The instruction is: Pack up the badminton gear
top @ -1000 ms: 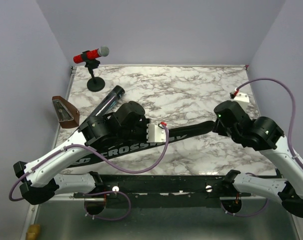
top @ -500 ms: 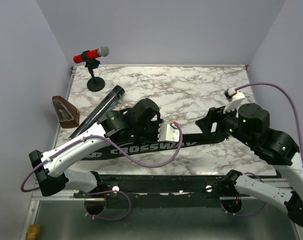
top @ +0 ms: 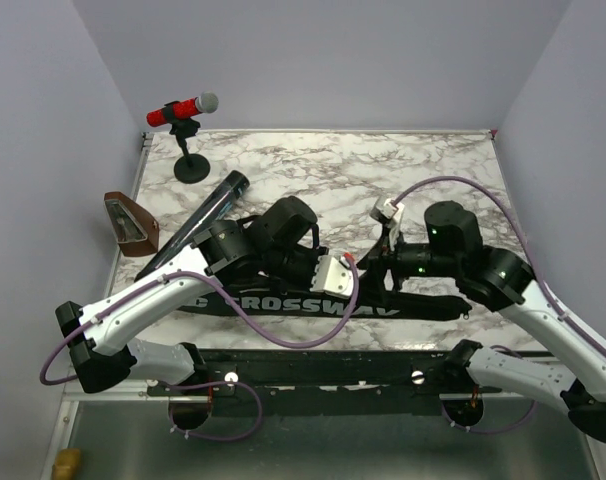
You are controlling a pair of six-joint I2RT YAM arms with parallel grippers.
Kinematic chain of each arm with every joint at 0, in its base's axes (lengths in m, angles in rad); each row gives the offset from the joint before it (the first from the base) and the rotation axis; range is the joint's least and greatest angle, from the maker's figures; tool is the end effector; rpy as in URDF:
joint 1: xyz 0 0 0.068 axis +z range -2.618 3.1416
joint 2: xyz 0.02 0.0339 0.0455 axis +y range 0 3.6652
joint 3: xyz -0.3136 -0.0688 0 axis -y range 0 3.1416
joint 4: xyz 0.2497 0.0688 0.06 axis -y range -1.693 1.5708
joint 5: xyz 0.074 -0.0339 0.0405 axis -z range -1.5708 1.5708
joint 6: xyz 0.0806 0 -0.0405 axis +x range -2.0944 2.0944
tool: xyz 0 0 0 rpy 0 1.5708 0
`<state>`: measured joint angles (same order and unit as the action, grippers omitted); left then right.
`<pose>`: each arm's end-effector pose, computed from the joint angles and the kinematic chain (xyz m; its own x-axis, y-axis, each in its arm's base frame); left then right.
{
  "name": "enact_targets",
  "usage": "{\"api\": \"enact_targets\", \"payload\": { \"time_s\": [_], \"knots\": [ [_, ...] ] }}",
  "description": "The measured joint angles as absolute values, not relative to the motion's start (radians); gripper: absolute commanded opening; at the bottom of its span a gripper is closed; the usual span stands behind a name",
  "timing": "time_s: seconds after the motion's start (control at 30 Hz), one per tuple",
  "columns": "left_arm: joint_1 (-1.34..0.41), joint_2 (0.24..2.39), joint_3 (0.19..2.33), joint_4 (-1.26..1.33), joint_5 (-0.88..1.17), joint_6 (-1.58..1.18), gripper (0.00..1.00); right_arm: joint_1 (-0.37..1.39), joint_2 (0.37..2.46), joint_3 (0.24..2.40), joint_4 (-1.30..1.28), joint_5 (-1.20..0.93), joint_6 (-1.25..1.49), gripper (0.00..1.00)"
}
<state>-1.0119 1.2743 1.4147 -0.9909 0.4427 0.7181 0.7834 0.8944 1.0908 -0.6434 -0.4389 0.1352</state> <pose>0.1108 -0.2422 0.3974 0.3025 0.6375 -0.7086 0.9520 -0.2389 0.1915 0.1100 0.1579 0.4021 -0.4262 -0.2523 -0.8688 -0.8607 0.4087 0.3036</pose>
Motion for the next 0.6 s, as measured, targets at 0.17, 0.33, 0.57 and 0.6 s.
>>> {"api": "enact_targets", "payload": {
  "time_s": [0.17,0.33,0.57,0.6],
  "knots": [
    [-1.012,1.274,1.415,-1.0,0.457,0.733,0.0,0.783,0.978,1.054,-0.623,-0.564,0.114,0.8],
    [-1.012,1.27,1.424,-1.026,0.464,0.762,0.0,0.783,0.979,0.999,-0.622,-0.621,0.111,0.73],
    [-1.01,1.295,1.501,-1.092,0.462,0.764,0.0,0.783,1.028,0.996,-0.614,-0.678,0.127,0.21],
    [-1.007,1.308,1.521,-1.112,0.456,0.763,0.0,0.783,1.045,1.005,-0.614,-0.686,0.128,0.09]
  ]
}}
